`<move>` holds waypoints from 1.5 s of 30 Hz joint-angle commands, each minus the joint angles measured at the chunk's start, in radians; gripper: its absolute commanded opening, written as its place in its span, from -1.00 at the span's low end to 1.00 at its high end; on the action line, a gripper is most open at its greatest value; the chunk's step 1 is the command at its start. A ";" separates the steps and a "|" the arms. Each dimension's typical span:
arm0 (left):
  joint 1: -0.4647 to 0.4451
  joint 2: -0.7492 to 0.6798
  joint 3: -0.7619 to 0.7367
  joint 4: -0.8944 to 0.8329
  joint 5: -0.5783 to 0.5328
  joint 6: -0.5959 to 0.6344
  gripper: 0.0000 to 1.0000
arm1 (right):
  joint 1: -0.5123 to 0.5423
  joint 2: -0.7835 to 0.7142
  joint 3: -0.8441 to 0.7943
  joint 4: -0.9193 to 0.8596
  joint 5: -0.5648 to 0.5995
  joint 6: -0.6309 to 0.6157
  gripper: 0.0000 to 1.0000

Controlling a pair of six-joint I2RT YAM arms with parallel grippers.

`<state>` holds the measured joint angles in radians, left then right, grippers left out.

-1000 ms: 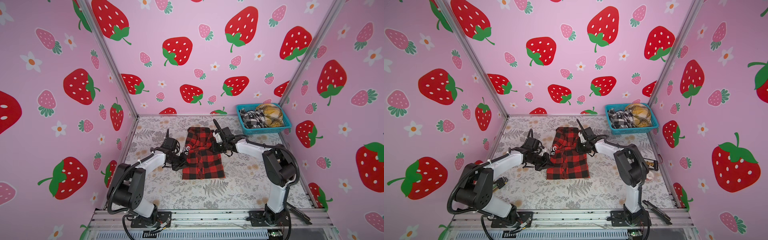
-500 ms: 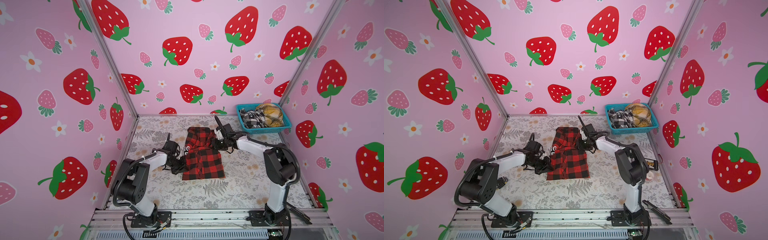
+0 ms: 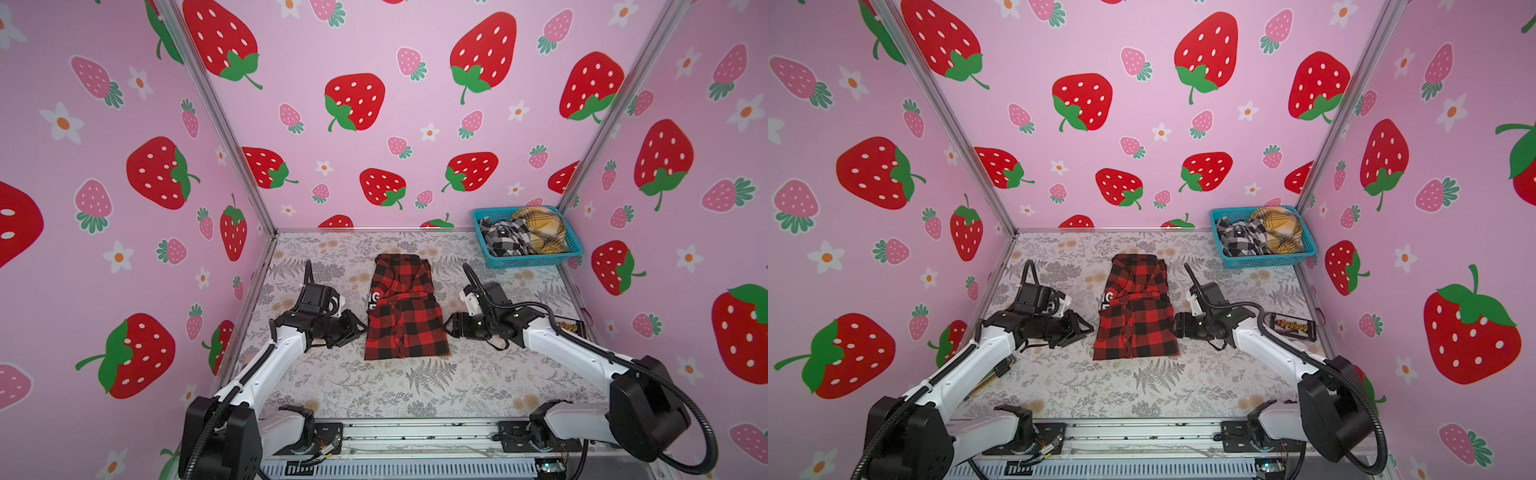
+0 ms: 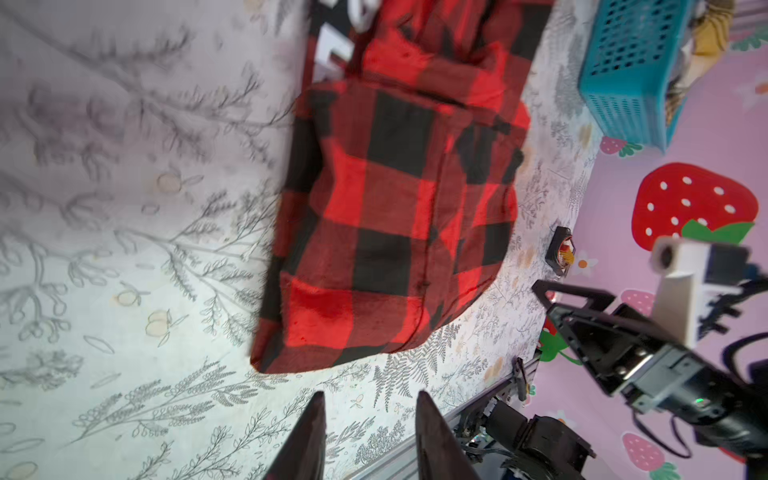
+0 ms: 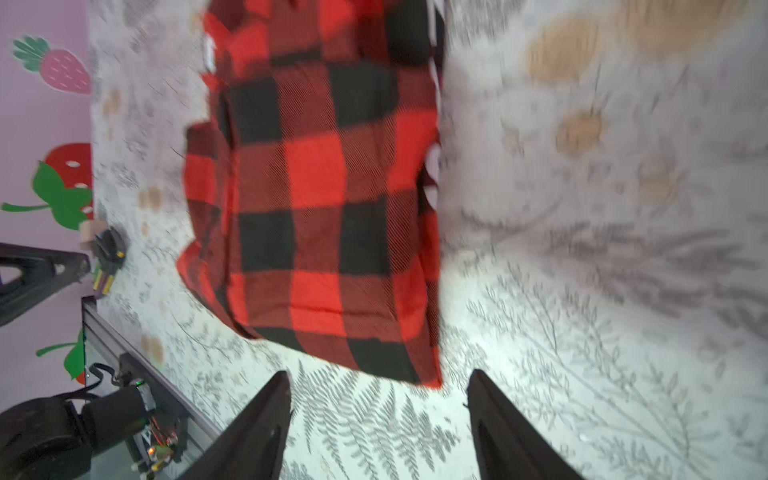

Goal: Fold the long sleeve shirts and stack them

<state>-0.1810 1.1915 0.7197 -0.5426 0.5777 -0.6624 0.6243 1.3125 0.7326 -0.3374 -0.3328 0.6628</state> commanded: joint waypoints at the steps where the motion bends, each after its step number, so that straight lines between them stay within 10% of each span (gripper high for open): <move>1: 0.022 0.013 -0.053 0.012 0.093 -0.037 -0.07 | 0.003 -0.022 -0.069 0.078 -0.078 0.059 0.40; 6: 0.044 0.008 -0.094 -0.023 0.080 -0.022 0.49 | 0.003 0.002 -0.162 0.180 -0.103 0.122 0.40; 45: -0.053 0.321 -0.054 0.108 -0.030 -0.042 -0.02 | 0.028 0.144 -0.212 0.358 -0.140 0.193 0.05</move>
<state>-0.2230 1.4757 0.6544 -0.4412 0.5808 -0.7071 0.6357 1.4307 0.5236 0.0402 -0.4767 0.8402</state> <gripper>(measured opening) 0.480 0.525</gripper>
